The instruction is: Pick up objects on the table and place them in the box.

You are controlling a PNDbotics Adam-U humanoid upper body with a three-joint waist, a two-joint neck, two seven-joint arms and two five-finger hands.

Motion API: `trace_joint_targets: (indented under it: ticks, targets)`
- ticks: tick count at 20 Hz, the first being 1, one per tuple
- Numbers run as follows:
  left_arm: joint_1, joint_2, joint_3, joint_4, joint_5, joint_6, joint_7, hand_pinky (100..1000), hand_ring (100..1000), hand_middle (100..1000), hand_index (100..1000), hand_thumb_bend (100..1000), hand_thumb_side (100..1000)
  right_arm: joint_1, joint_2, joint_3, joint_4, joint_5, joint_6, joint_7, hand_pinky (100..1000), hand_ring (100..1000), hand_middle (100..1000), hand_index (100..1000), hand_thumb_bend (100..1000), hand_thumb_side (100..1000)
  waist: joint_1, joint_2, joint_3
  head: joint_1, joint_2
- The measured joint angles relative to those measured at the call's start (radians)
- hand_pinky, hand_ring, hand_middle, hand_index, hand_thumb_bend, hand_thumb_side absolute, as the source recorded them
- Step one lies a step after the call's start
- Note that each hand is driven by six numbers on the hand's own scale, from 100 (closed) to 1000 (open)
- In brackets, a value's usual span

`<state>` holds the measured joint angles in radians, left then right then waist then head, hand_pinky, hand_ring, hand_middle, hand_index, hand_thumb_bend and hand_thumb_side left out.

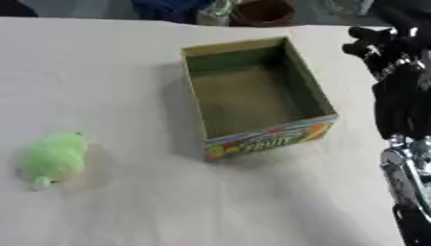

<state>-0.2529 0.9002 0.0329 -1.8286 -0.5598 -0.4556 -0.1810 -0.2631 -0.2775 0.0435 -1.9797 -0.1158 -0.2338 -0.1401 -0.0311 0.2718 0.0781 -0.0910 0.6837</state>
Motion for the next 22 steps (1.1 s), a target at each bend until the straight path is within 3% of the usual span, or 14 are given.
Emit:
trace_joint_targets:
  ticks: [3,11,12,13,14,18,22]
  targets:
    - [-0.039,0.000,-0.035,0.013,0.001,-0.014,-0.042,674,740,770,917,135,640,0.001,0.000,0.000,0.000,0.000,0.002,0.004,749,800,540,864,100,981,0.002,-0.001,-0.003,0.007,-0.001]
    - [-0.136,-0.008,-0.109,0.053,-0.003,-0.048,-0.125,702,767,800,946,206,723,0.004,0.000,0.007,0.000,0.000,0.007,0.012,751,802,540,866,100,981,0.006,-0.003,-0.004,0.026,-0.009]
    - [-0.146,-0.015,-0.117,0.059,-0.002,-0.051,-0.139,707,771,806,951,282,761,0.005,0.000,0.007,0.000,0.000,0.007,0.014,751,802,540,866,100,985,0.006,-0.004,-0.004,0.027,-0.009]
    - [-0.155,-0.022,-0.123,0.065,0.000,-0.055,-0.153,708,772,806,951,274,780,0.006,0.000,0.007,0.000,0.000,0.007,0.016,751,802,540,866,100,981,0.007,-0.004,-0.004,0.028,-0.009]
    - [-0.162,-0.029,-0.130,0.072,0.003,-0.058,-0.170,717,779,814,959,386,846,0.007,0.000,0.007,0.000,0.000,0.007,0.017,751,803,539,867,100,981,0.007,-0.004,-0.005,0.028,-0.010]
    - [-0.170,-0.043,-0.142,0.096,0.012,-0.067,-0.240,726,786,816,961,585,999,0.009,0.000,0.010,0.000,0.000,0.008,0.019,752,804,539,868,100,980,0.008,-0.004,-0.004,0.031,-0.012]
    - [-0.168,-0.047,-0.142,0.110,0.020,-0.067,-0.285,726,786,816,961,585,999,0.009,0.000,0.012,0.000,0.000,0.010,0.021,752,804,539,868,100,980,0.010,-0.004,-0.003,0.031,-0.013]
